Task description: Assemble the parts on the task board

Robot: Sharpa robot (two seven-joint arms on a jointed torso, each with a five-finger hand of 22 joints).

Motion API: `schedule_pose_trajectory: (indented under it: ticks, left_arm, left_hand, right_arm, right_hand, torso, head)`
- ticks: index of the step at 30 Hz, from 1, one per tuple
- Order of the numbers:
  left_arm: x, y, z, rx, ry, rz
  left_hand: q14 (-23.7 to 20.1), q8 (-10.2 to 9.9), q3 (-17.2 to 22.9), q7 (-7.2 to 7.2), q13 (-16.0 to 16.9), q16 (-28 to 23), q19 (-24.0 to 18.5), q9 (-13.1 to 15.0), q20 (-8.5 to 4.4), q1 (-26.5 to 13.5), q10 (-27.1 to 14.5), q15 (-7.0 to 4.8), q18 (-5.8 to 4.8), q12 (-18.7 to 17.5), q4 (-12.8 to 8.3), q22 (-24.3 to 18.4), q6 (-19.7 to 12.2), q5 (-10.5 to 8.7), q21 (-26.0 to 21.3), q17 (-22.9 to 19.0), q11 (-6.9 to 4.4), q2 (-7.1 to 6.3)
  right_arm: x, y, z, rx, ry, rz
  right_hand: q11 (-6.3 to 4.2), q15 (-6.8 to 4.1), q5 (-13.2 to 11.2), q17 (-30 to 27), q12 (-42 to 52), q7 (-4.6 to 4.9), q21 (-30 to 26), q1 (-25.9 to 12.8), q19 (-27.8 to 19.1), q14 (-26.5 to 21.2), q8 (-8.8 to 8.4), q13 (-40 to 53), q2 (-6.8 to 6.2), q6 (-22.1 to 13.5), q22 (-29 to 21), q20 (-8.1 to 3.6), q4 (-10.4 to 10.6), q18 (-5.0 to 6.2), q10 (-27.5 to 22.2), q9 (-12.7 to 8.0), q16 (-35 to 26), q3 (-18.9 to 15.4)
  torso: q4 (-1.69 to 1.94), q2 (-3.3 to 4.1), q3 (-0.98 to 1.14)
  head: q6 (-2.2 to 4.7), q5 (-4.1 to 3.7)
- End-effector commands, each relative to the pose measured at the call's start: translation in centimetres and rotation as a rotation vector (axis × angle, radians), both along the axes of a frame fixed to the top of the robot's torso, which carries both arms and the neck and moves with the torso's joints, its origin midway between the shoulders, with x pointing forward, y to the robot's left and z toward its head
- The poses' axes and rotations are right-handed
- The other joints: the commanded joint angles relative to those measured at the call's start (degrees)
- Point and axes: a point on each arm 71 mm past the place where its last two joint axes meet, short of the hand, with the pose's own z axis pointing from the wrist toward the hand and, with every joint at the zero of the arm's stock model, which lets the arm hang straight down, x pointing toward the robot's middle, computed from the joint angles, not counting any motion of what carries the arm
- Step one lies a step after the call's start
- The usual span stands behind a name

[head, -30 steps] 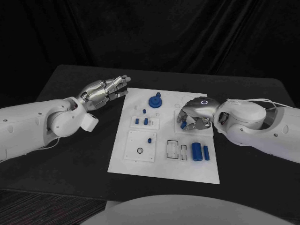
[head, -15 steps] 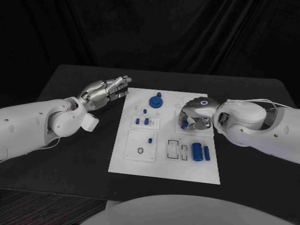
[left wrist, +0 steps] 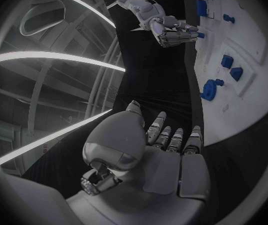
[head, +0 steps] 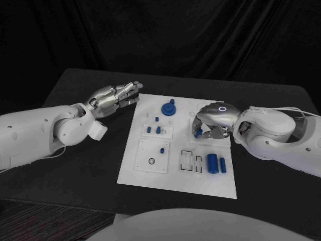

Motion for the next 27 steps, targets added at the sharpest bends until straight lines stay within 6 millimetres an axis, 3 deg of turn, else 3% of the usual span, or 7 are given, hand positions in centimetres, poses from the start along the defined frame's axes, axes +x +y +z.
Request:
schedule_pose_trajectory:
  ticks: [1,8,16,21,27]
  left_arm:
    - [-0.1,-0.2,0.0,-0.014,0.003,-0.006]
    - [0.0,-0.5,0.0,-0.015,0.004,-0.012]
    - [0.3,-1.1,-0.1,-0.019,0.003,-0.026]
    - [0.4,-1.6,-0.1,-0.023,0.000,-0.032]
    - [0.5,-1.9,-0.1,-0.024,-0.003,-0.034]
  left_hand:
    - [0.0,0.4,0.4,0.09,0.0,-0.2,0.0,0.0,0.57,0.8,0.0,0.40,0.61,0.3,0.0,0.1,0.4,0.40,0.2,-0.1,0.29,0.06]
    - [0.0,0.4,0.5,0.10,0.1,-0.2,0.0,0.0,0.61,0.9,0.1,0.56,0.62,0.3,0.0,0.2,0.5,0.49,0.2,-0.1,0.29,0.12]
    - [0.0,0.4,0.7,0.11,0.0,-0.2,0.0,0.0,0.65,0.9,0.0,0.67,0.62,0.3,0.0,0.2,0.2,0.57,0.2,-0.1,0.33,0.23]
    - [0.0,0.4,0.7,0.12,0.0,-0.2,0.0,0.0,0.66,1.0,0.0,0.69,0.61,0.3,0.0,0.1,0.2,0.59,0.2,-0.1,0.34,0.25]
    - [0.0,0.4,0.8,0.14,0.0,-0.2,0.0,0.0,0.69,1.0,0.0,0.72,0.61,0.3,0.0,0.1,0.2,0.64,0.2,-0.1,0.36,0.27]
  right_arm:
    - [-0.4,0.8,1.9,0.053,-0.061,0.026]
    - [-1.9,3.5,3.6,0.041,-0.056,0.110]
    - [-3.7,9.0,2.7,-0.025,0.014,0.252]
    - [-4.2,11.3,1.6,-0.040,0.042,0.304]
    - [-4.6,13.5,-0.1,-0.034,0.073,0.343]
  right_hand:
    - [-3.07,-0.40,-0.3,0.1,0.1,-0.04,0.3,0.2,0.0,0.1,-0.30,0.6,0.53,-0.4,7.0,-0.52,-0.1,-0.10,3.5,-0.2,-0.2,0.3]
    - [-3.08,-0.43,-0.5,-0.5,-0.2,0.01,-0.2,0.0,-0.1,0.0,-0.91,0.5,0.56,-0.9,6.9,-0.59,0.2,-0.05,3.9,-0.4,-0.8,0.3]
    - [-3.10,-0.48,0.8,-0.1,-0.8,-0.01,0.1,0.1,0.0,0.4,-1.33,0.4,0.45,-0.8,6.9,-0.68,0.3,-0.10,4.1,-0.7,-0.8,0.5]
    - [-3.10,-0.50,2.0,0.2,-1.2,0.05,0.2,0.3,0.1,0.6,-1.53,0.3,0.26,-0.5,7.0,-0.72,0.1,-0.13,4.3,-0.8,-0.7,0.7]
    - [-3.02,-0.49,2.7,2.2,-1.6,0.15,1.7,0.5,0.5,1.2,-1.86,0.2,-0.02,-0.6,7.3,-0.74,-0.2,-0.35,4.4,-1.0,0.8,0.8]
  torso:
    - [-0.17,0.00,-0.01]
    - [0.07,0.04,-0.06]
    - [0.10,-0.02,-0.15]
    - [0.18,-0.11,-0.14]
    - [0.08,0.03,0.01]
  head:
    - [-0.01,0.39]
    - [-0.01,0.25]
    - [-0.01,0.23]
    - [-0.01,1.21]
    - [-0.01,3.48]
